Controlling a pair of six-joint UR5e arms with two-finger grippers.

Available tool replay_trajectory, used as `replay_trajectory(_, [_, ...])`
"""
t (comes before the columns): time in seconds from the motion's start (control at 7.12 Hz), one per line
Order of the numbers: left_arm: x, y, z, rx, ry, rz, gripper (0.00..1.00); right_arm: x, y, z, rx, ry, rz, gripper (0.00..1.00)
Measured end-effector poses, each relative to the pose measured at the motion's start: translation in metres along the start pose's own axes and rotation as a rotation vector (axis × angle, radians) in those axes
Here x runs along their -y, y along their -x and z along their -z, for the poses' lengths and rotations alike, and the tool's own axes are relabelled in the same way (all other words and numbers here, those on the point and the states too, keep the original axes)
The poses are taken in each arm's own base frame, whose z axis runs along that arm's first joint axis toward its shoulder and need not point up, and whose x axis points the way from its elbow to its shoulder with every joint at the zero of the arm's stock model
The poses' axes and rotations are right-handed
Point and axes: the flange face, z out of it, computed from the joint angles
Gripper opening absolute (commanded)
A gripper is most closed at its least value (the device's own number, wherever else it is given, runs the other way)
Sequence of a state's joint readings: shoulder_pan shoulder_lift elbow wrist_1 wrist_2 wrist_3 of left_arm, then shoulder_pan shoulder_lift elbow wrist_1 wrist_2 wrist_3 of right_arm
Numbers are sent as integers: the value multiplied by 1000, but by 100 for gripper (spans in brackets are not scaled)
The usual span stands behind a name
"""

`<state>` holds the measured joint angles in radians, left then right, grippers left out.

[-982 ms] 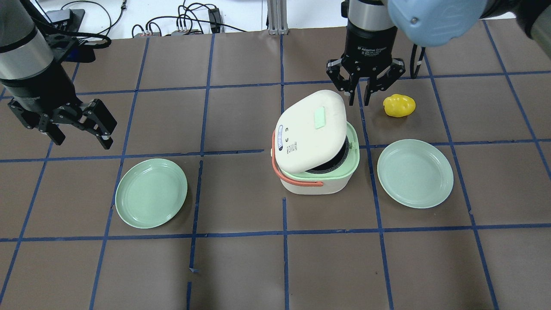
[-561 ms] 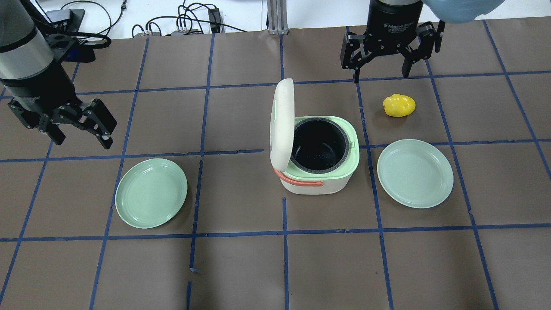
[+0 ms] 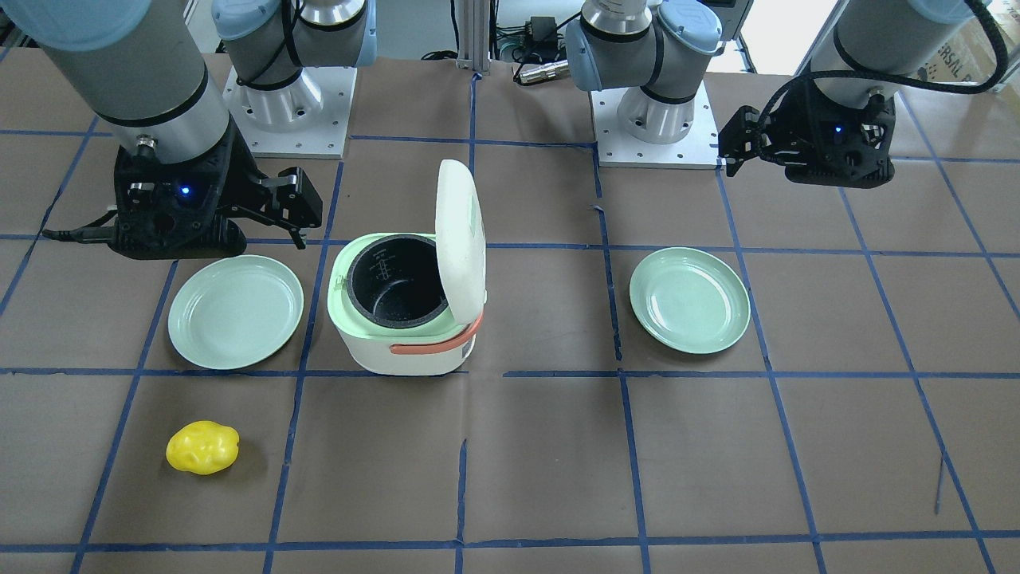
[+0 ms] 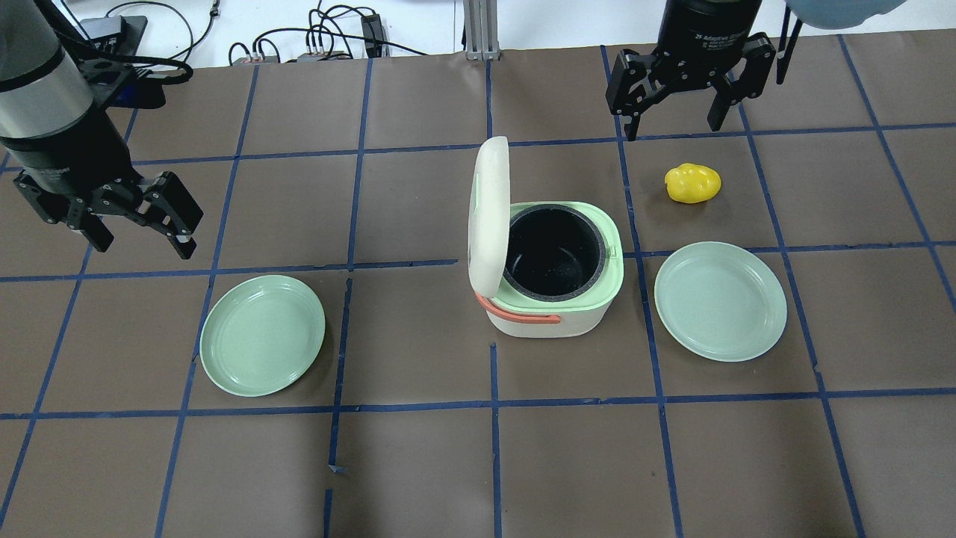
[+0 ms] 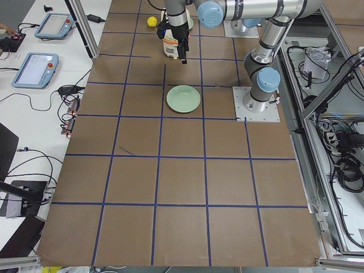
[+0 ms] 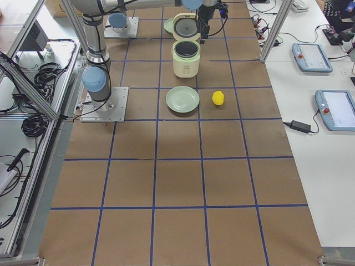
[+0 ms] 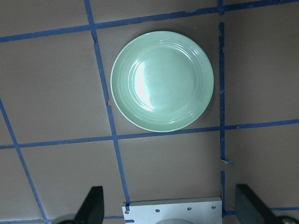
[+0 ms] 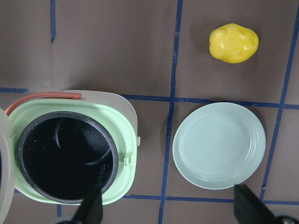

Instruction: Press rice cooker button

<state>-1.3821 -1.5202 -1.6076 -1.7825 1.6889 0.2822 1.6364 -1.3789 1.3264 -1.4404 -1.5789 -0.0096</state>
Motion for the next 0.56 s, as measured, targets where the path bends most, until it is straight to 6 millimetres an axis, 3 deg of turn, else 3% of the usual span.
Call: replay_trajectory(0.56, [0,0,0,0,0,0,100,-3,0,0,21,1,40,100])
